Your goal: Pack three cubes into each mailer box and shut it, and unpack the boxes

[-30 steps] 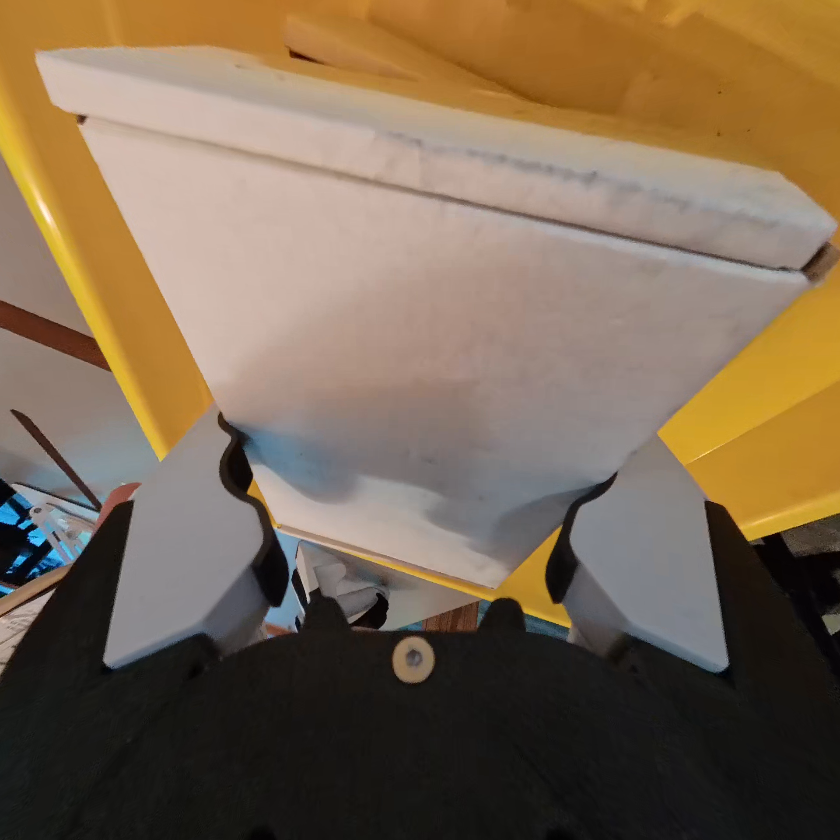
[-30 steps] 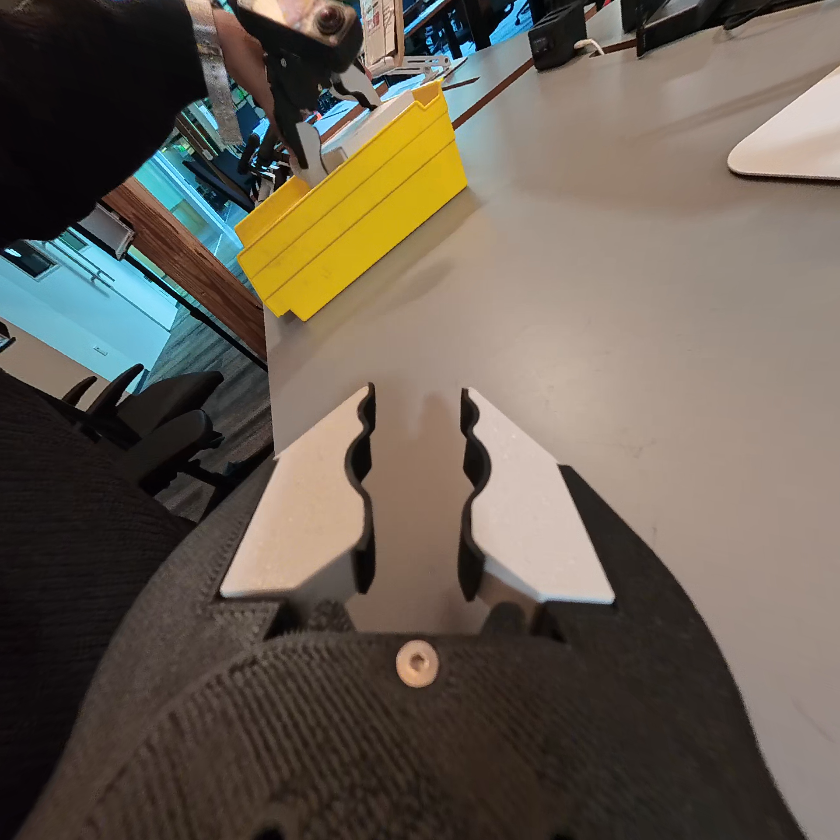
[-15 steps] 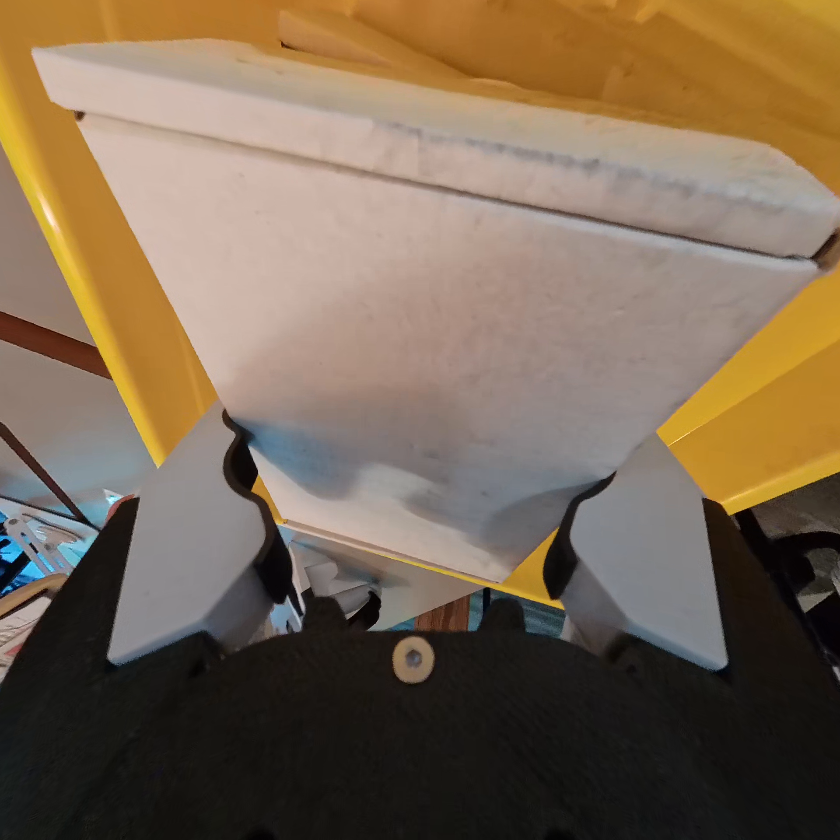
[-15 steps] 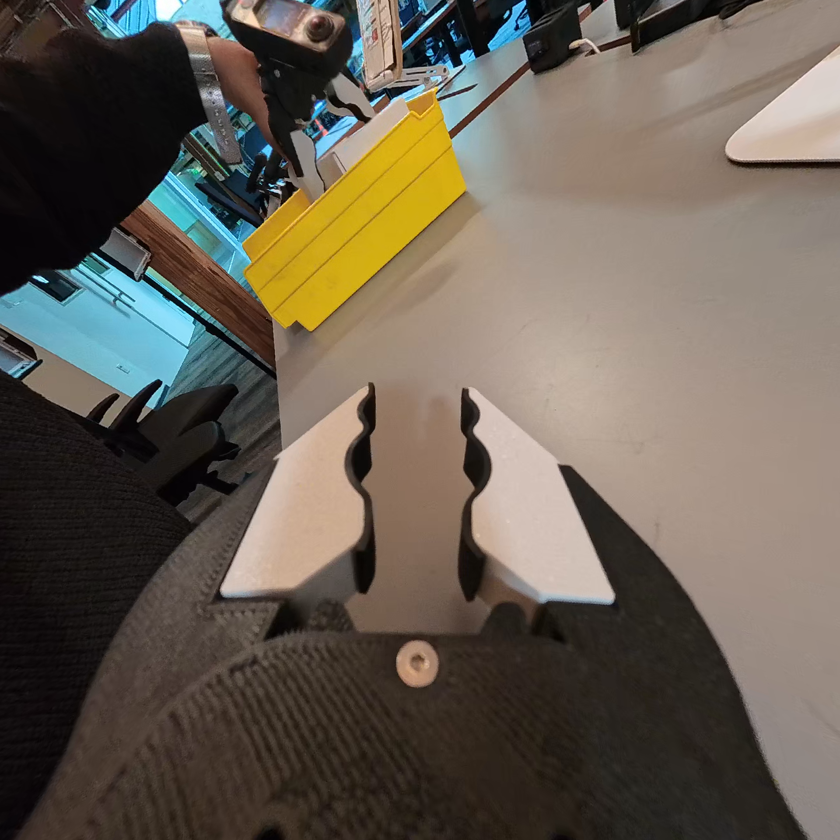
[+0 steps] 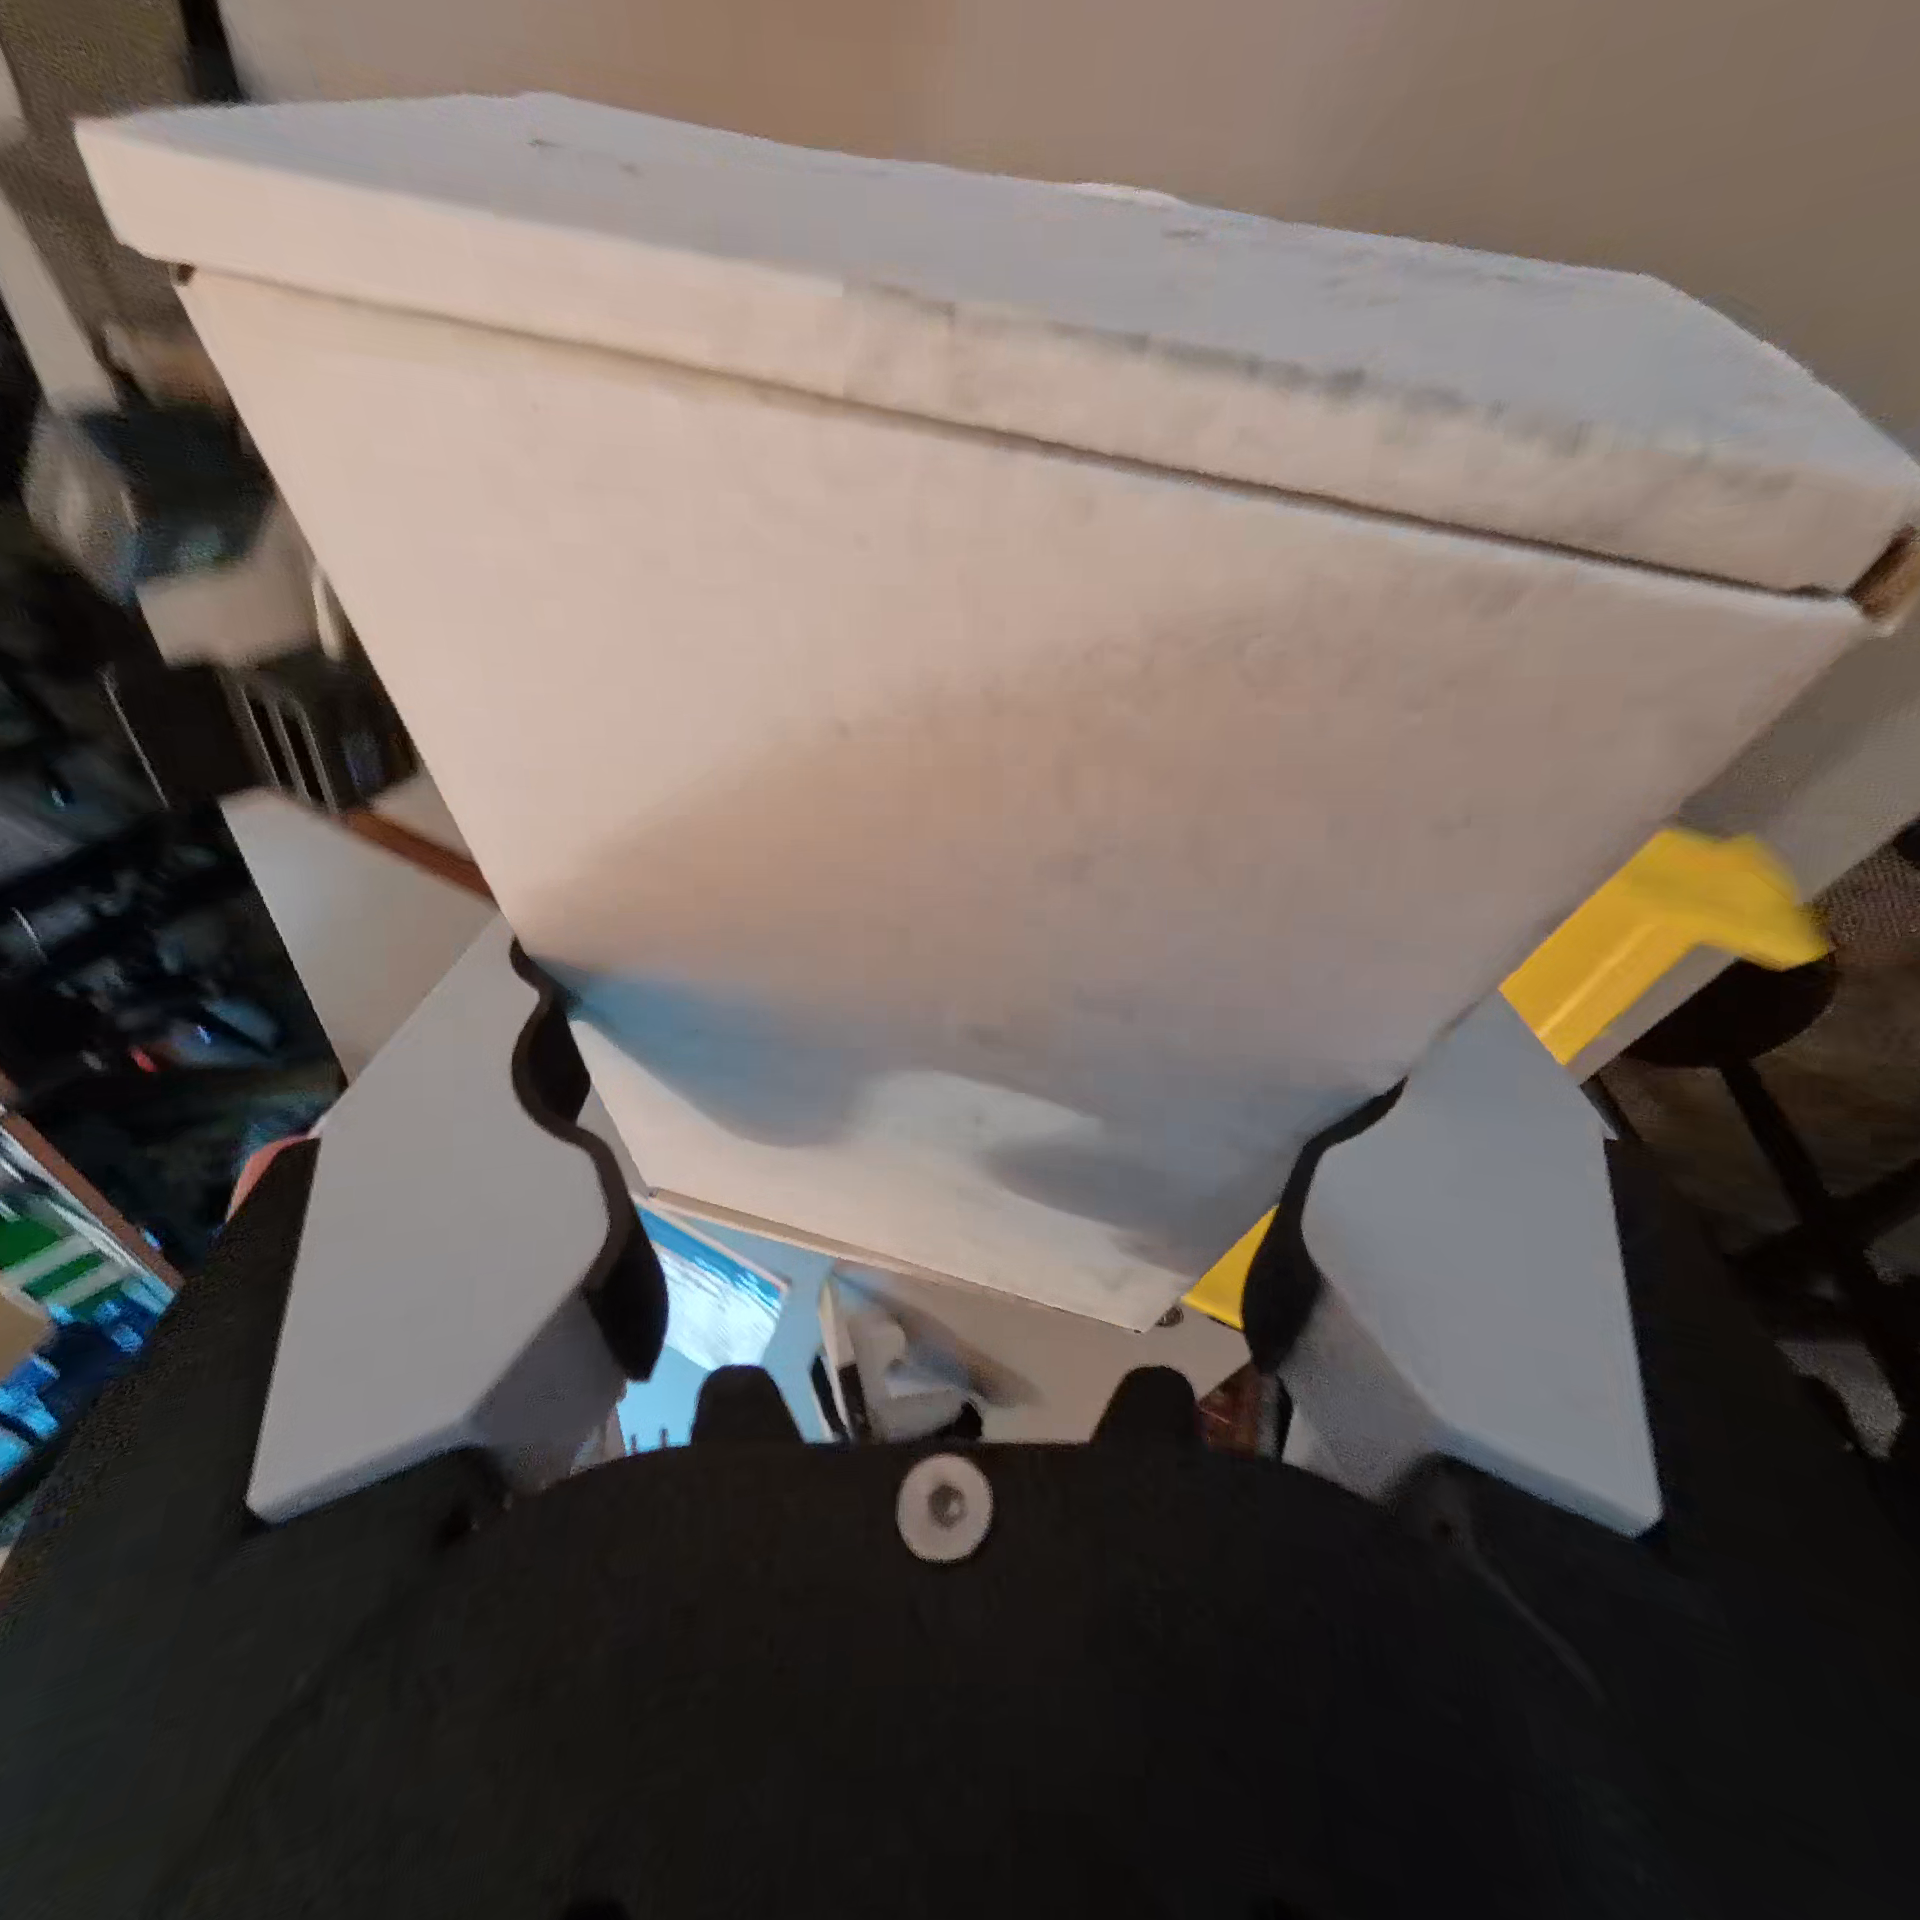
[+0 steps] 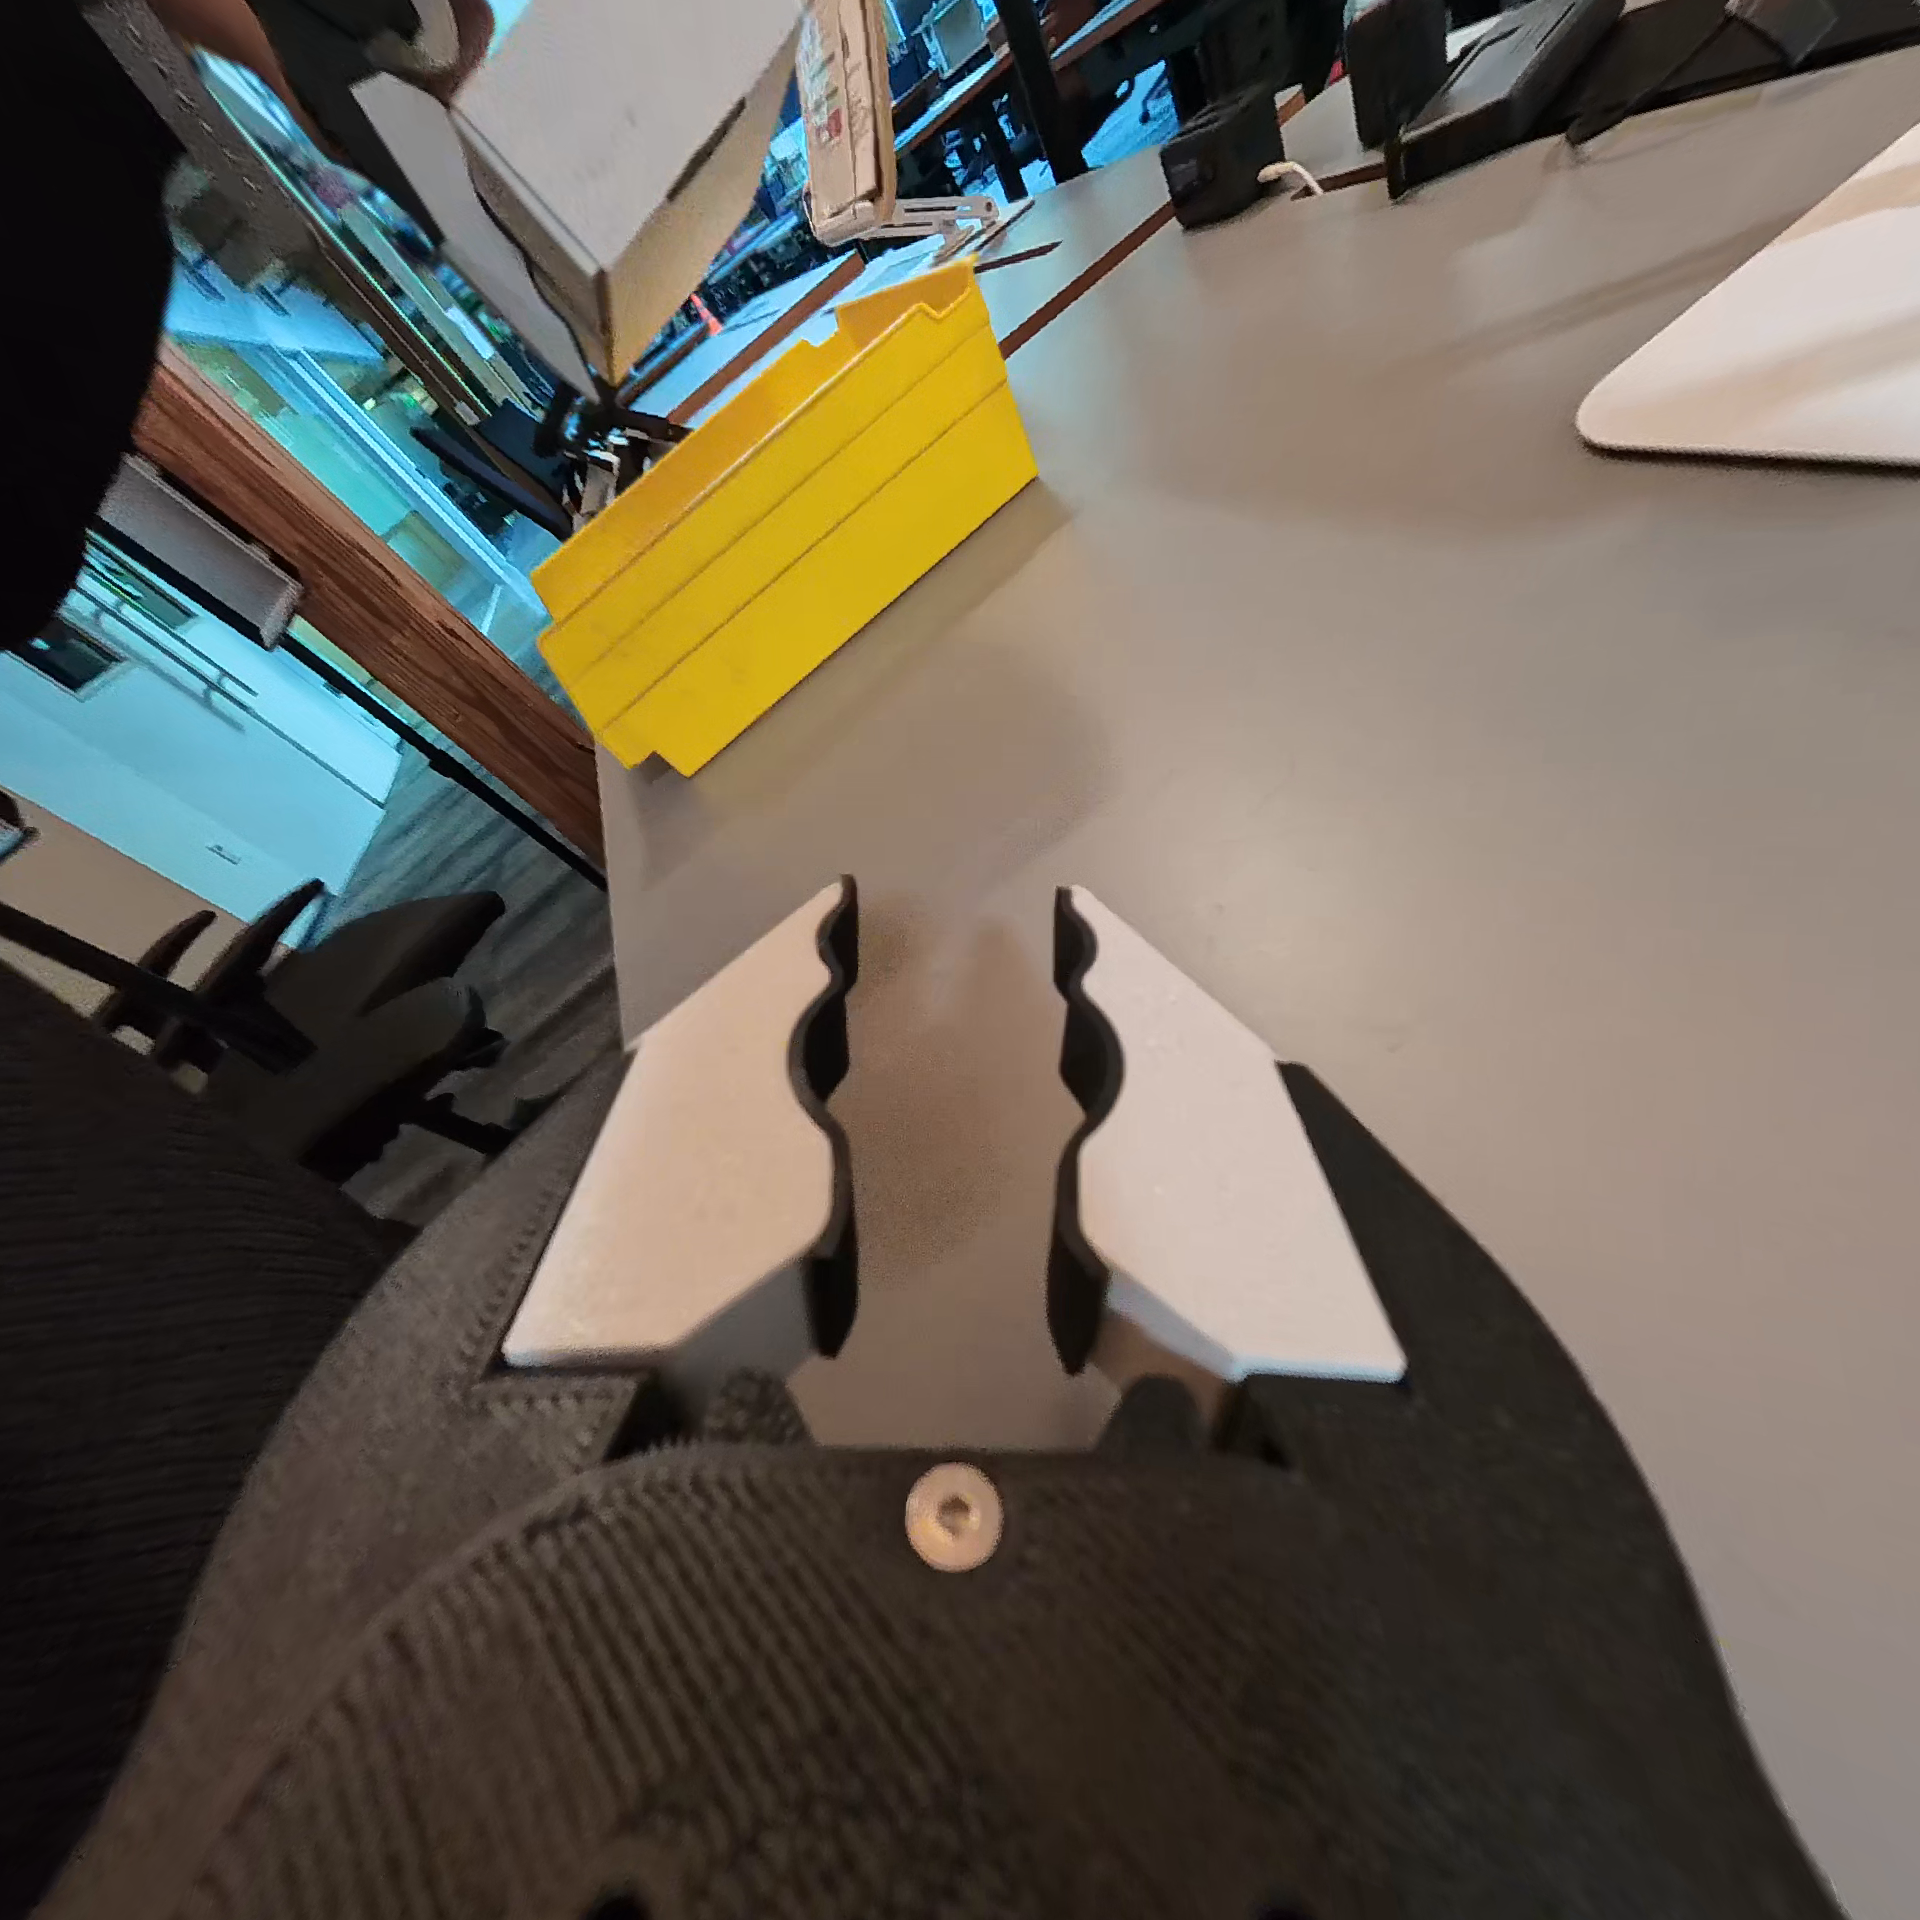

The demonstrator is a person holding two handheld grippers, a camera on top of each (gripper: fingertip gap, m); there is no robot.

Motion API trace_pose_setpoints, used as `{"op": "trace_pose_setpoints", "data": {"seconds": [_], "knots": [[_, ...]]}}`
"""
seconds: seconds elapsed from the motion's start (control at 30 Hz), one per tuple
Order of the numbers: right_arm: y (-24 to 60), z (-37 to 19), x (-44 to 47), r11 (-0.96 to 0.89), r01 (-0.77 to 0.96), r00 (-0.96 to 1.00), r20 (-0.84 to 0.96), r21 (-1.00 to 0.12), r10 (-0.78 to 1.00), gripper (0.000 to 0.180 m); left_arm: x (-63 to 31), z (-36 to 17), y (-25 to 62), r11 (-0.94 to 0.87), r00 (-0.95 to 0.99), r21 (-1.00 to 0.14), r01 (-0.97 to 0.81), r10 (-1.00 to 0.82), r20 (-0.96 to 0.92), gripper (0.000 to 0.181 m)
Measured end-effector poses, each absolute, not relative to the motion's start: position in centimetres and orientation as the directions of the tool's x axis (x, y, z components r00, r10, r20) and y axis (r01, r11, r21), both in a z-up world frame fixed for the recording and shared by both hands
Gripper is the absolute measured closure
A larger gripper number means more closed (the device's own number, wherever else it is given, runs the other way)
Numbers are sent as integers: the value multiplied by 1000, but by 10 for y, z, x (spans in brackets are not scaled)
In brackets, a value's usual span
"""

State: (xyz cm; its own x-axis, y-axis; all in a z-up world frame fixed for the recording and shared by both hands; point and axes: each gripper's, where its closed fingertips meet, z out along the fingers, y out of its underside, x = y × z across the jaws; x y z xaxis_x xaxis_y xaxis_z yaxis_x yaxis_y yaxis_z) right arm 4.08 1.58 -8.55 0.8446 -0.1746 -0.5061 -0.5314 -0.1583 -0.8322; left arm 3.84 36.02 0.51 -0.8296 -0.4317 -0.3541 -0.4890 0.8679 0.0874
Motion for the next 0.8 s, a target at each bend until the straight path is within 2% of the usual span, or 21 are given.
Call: {"op": "trace_pose_setpoints", "data": {"seconds": [0.17,0.33,0.47,0.5,0.57,0.67,0.73,0.8], "knots": [[-2,-70,37,-166,-438,895,-413,-883,-168,143,42,-24,236,966,-937,115,-233,-191,-294,33],[-45,-66,34,-173,-348,924,-305,-922,-232,141,44,-90,119,997,-979,-1,-79,-77,-190,33],[-70,-54,29,-191,-113,961,-58,-975,-269,116,37,-120,45,976,-990,-194,-95,-113,-88,34],[-73,-52,27,-207,-35,962,24,-978,-273,108,35,-124,35,974,-992,-208,-90,-108,-73,34],[-74,-51,18,-240,96,957,156,-966,-246,100,31,-131,24,982,-996,-179,-64,-74,-45,34],[-70,-76,6,-403,204,951,279,-892,-135,106,26,-134,18,994,-1000,-108,-17,-17,2,33],[-72,-88,12,-489,275,916,380,-828,-127,102,25,-133,11,995,-999,-95,5,8,34,34],[-74,-83,18,-497,352,867,477,-793,-146,98,26,-134,5,996,-998,-89,16,21,57,35]]}}
